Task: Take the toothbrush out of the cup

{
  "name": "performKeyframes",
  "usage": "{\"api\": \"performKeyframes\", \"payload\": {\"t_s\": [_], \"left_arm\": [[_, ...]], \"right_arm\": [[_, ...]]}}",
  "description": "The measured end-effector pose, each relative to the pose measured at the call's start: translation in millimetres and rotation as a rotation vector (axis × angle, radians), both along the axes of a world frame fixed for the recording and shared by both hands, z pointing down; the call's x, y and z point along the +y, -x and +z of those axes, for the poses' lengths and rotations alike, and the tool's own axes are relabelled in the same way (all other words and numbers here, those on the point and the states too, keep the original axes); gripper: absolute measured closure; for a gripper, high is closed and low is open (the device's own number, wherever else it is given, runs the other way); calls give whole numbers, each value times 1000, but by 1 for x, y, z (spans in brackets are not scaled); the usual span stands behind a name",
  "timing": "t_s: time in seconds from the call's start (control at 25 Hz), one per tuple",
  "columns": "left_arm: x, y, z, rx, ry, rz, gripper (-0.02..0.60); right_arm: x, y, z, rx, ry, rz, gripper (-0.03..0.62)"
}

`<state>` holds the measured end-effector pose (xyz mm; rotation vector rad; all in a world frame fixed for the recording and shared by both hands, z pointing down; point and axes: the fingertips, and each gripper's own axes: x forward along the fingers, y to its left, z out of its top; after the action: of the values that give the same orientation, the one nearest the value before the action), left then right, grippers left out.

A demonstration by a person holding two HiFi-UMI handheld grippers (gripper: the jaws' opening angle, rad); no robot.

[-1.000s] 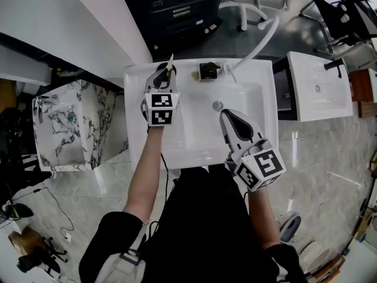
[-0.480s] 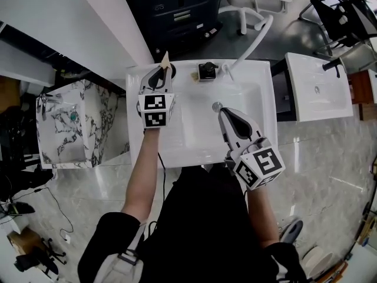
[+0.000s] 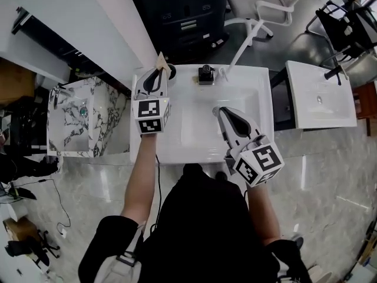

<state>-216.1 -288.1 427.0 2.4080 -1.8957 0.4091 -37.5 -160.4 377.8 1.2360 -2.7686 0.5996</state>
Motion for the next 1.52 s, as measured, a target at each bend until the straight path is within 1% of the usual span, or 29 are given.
{"api": "performKeyframes", "payload": {"t_s": [0.12, 0.2, 0.4, 0.64, 0.84, 1.08, 1.32, 1.52], "left_arm": [[20, -11, -24, -19, -54, -24, 545], [34, -19, -33, -33, -69, -37, 545], [74, -43, -43, -50, -78, -58, 545], [128, -82, -45, -56, -75, -85, 545], [177, -110, -49, -37, -79, -93, 545], [233, -130, -57, 7, -90, -115, 546], [274, -155, -71, 53, -111, -119, 546], [297, -166, -85, 87, -135, -117, 545]], "right_arm": [[10, -17, -7, -21, -14, -27, 562], [18, -28, -10, -36, -20, -42, 562], [39, -54, -7, -63, -20, -72, 562], [69, -93, -3, -80, -21, -114, 562], [93, -115, 1, -85, -18, -142, 562], [121, -126, 0, -106, -24, -182, 562], [140, -132, -5, -121, -32, -212, 562], [147, -130, -15, -130, -56, -225, 562]]}}
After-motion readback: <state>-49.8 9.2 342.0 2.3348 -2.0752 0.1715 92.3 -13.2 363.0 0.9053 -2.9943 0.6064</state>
